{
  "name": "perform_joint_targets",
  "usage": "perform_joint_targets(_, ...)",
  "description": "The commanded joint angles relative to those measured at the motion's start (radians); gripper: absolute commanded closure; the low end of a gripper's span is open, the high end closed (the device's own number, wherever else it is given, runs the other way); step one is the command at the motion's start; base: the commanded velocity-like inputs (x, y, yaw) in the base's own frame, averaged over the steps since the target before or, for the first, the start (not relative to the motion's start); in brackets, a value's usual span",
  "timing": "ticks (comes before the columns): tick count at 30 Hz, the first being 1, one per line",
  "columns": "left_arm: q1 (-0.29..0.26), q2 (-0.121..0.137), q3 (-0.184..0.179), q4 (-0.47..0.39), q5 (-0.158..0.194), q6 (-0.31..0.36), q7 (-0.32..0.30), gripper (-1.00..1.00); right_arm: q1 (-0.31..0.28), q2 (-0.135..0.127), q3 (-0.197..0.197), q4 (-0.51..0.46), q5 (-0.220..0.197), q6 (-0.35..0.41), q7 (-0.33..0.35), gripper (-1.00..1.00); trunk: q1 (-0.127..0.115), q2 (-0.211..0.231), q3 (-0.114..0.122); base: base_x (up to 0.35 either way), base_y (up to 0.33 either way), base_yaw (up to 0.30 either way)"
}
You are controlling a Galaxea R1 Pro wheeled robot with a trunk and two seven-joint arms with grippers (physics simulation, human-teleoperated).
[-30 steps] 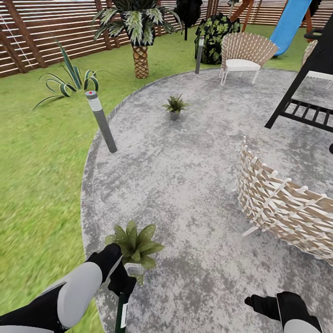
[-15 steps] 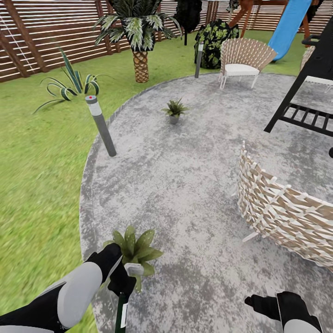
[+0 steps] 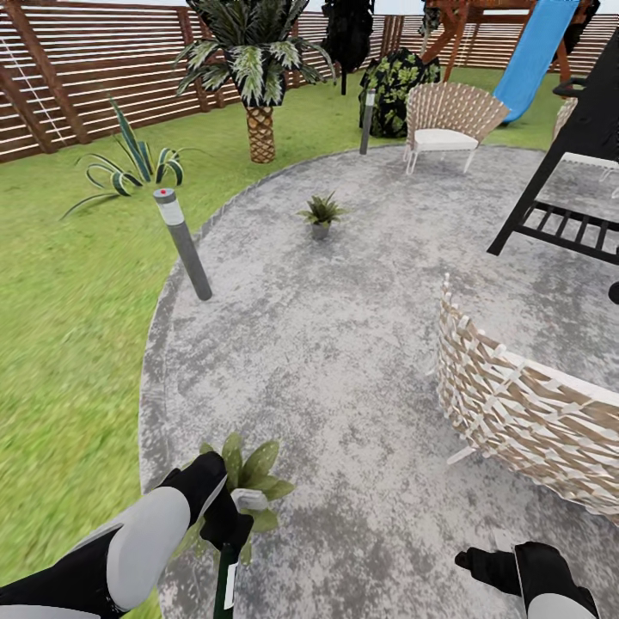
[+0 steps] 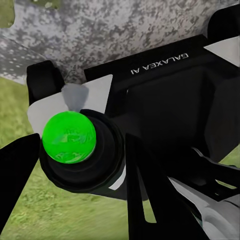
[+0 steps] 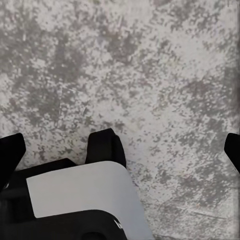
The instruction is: Pick up the pesticide atomizer in the garden and spray insectifuge to fully cover both potted plants in the garden.
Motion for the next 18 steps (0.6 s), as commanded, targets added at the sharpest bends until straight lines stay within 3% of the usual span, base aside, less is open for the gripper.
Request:
perform_joint_targets(1, 0.000, -0.002, 0.006, -0.002, -0.011, 0.005, -0.007, 1.00, -0.001, 0.001, -0.006, -0.001, 0.011, 0.000, 0.009, -1.00, 0.000, 0.000, 0.000, 0.031, -0.029, 0.000)
perform_joint_targets(10, 0.000, -0.006, 0.006, -0.002, -0.011, 0.005, -0.008, 1.00, -0.001, 0.001, -0.006, -0.001, 0.011, 0.000, 0.009, -1.00, 0.000, 0.000, 0.001, 0.092, -0.033, 0.011)
perform_joint_targets(18, 0.000, -0.012, 0.006, -0.002, -0.011, 0.005, -0.008, 1.00, -0.001, 0.001, -0.006, -0.001, 0.011, 0.000, 0.009, -1.00, 0.000, 0.000, 0.001, 0.065, -0.036, 0.206)
